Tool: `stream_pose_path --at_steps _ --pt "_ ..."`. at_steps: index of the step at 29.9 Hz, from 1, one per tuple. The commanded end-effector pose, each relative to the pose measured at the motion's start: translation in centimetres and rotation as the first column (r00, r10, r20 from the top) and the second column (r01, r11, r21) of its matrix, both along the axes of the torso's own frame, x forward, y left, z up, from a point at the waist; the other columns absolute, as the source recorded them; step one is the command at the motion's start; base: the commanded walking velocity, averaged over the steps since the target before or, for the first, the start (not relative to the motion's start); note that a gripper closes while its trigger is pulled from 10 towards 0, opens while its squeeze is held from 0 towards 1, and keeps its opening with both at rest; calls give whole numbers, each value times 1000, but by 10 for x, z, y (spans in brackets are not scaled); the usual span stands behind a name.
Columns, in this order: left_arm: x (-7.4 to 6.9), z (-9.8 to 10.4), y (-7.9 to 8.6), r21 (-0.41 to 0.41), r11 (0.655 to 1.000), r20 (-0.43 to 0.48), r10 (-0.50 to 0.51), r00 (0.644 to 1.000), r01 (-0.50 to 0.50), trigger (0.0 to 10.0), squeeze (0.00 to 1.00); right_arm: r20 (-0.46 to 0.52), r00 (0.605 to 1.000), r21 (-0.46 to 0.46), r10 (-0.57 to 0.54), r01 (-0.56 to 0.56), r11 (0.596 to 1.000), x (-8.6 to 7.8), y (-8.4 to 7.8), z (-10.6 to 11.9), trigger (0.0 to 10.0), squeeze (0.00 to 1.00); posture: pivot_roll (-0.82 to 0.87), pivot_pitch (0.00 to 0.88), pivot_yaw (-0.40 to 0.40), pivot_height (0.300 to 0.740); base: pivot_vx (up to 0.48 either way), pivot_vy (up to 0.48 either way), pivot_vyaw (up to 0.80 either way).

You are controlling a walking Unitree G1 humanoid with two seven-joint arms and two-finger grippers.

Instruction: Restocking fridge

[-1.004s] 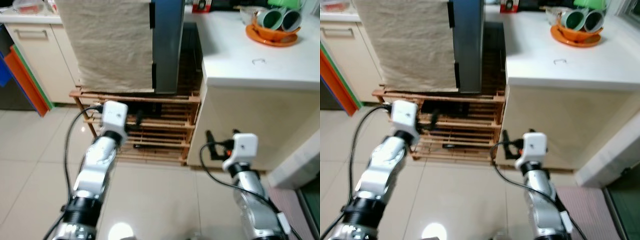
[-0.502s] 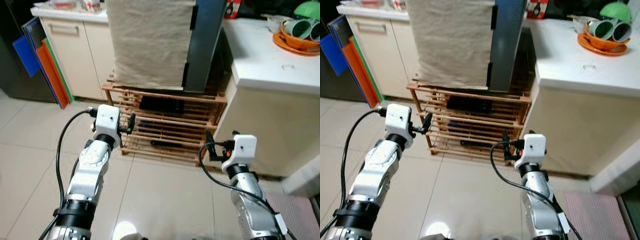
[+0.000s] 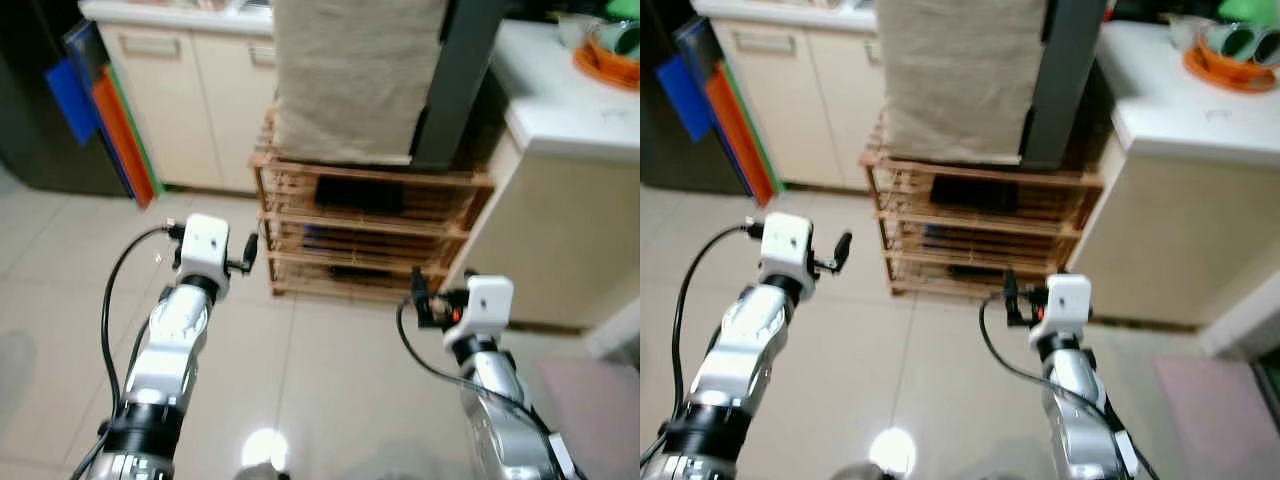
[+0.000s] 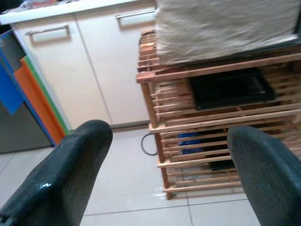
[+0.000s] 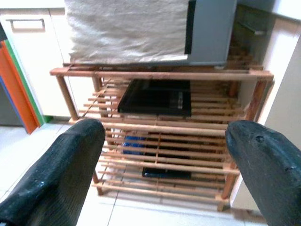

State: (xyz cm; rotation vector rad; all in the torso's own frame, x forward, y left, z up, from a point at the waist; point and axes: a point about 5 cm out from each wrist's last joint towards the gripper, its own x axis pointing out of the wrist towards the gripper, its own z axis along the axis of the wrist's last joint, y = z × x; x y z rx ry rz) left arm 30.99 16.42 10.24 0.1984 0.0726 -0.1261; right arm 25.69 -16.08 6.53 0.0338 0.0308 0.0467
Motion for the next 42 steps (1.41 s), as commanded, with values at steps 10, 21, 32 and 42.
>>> stream_pose_path --at_steps 10,21,32,42 --pt "1 2 -8 24 999 23 -37 999 37 10000 0 9 1000 2 7 -7 1000 -1 1 0 10000 0 42 40 13 740 0 0 0" --pt "4 2 -7 44 999 13 -24 1000 23 10000 16 2 1000 3 17 -17 1000 -2 3 -2 10000 0 40 44 14 740 376 0 0" --pt "5 2 -7 21 1000 5 -16 1000 16 10000 16 -7 1000 3 17 -17 1000 -2 3 -4 10000 0 38 45 15 740 480 0 0" --pt "7 4 -9 41 998 10 -44 999 43 10000 0 -4 1000 4 17 -17 1000 -1 2 -5 10000 0 37 44 13 740 480 0 0"
